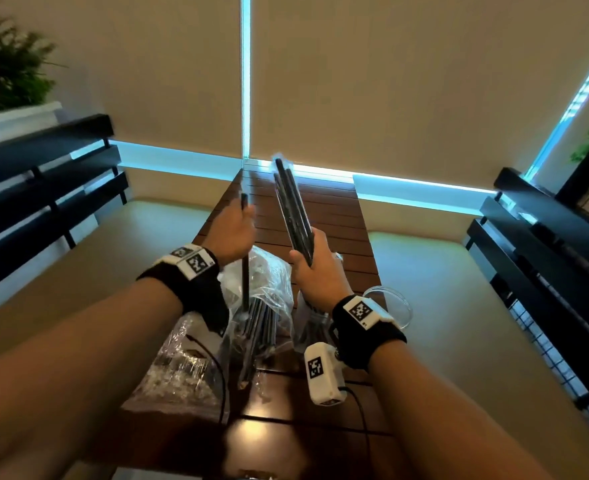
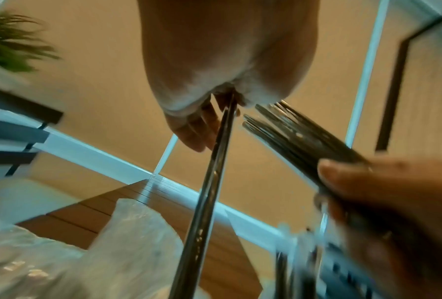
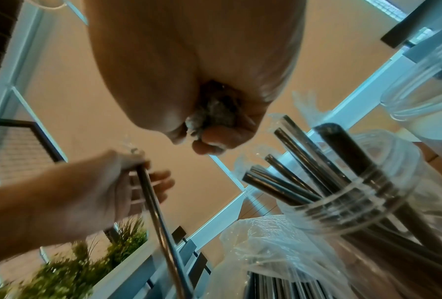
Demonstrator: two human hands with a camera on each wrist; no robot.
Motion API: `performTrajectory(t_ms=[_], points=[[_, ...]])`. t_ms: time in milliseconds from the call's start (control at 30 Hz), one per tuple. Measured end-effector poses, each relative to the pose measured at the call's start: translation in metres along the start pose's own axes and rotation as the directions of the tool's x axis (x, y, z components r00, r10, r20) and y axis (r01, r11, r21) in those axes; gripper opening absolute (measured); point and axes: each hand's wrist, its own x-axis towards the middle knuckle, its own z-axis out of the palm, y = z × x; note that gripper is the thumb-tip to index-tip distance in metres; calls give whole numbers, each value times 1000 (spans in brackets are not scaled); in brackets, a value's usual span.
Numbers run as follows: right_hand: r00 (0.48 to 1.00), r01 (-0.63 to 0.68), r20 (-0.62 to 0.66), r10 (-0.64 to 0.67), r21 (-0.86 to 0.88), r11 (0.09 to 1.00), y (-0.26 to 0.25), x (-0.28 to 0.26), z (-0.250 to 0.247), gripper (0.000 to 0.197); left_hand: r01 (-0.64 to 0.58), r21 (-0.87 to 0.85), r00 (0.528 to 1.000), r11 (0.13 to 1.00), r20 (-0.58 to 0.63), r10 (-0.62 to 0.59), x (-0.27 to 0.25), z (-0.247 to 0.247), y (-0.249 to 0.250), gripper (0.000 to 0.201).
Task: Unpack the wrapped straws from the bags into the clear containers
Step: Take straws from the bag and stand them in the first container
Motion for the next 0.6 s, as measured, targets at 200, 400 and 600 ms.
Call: performTrajectory(t_ms=[200, 400, 600], points=[[978, 210, 2, -210, -82, 974, -19, -3, 17, 51, 191, -773, 971, 605, 58, -234, 18, -22, 52, 56], [966, 253, -41, -256, -79, 964, -42, -4, 17, 57, 163, -715, 981, 680, 42, -190, 7, -12, 62, 83], [977, 133, 100, -186, 397, 908, -39, -10, -3, 62, 45, -742, 958, 669, -158, -240, 7, -20, 72, 28]])
